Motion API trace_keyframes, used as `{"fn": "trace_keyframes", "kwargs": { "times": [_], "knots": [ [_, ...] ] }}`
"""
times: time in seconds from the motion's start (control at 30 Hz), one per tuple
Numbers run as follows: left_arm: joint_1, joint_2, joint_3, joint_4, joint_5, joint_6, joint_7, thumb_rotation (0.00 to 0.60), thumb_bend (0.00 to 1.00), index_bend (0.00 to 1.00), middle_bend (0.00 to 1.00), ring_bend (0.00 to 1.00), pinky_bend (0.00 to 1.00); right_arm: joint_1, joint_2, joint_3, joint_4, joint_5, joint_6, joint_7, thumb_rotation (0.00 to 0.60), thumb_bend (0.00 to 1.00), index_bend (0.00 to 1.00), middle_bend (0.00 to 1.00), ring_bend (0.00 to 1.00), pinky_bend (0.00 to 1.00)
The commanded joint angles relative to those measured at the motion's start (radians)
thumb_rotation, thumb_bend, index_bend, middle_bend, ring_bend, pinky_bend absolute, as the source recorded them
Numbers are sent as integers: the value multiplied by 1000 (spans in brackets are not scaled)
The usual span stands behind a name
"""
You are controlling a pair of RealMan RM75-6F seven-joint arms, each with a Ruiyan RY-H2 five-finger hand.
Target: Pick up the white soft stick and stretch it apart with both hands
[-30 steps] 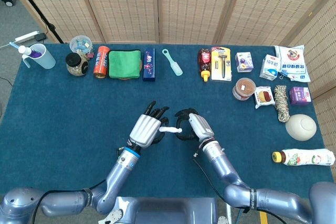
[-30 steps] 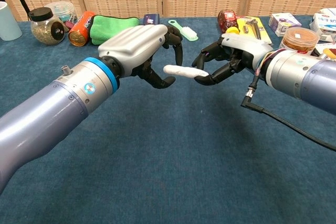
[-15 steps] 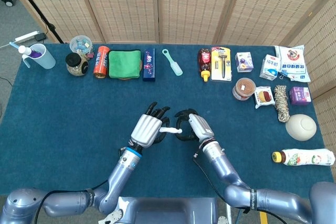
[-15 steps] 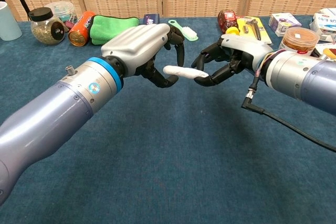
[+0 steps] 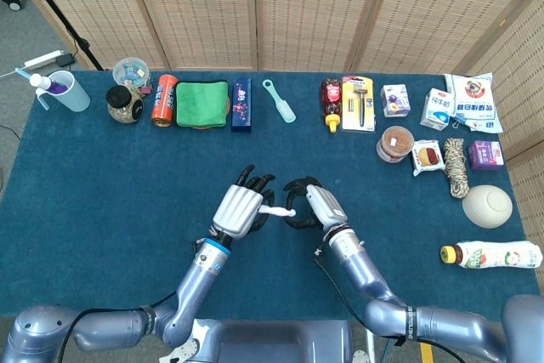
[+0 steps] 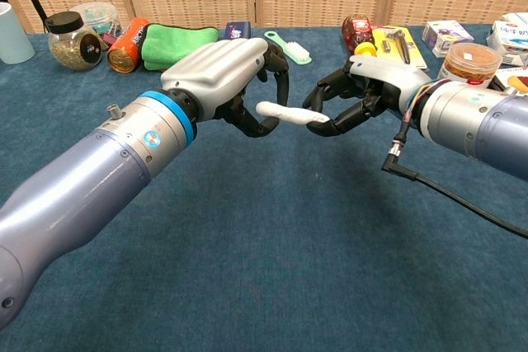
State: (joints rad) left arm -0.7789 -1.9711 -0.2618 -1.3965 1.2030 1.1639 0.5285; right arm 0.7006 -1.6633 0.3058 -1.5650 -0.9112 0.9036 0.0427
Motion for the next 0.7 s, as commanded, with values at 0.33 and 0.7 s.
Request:
{"fn": "trace_keyframes", "kwargs": {
  "times": [0.33, 0.7],
  "knots": [
    [-3, -6, -9, 5, -4, 4, -3, 600, 360, 579, 242, 278, 85, -4, 9, -4, 1, -8, -6, 11, 600, 359, 628, 282, 166, 0],
    [-2, -8, -9, 4, -9, 5, -4, 600, 375, 596, 258, 291, 95, -7, 12, -7, 2, -13, -3, 12, 600, 355, 634, 283, 169, 0]
  ]
}}
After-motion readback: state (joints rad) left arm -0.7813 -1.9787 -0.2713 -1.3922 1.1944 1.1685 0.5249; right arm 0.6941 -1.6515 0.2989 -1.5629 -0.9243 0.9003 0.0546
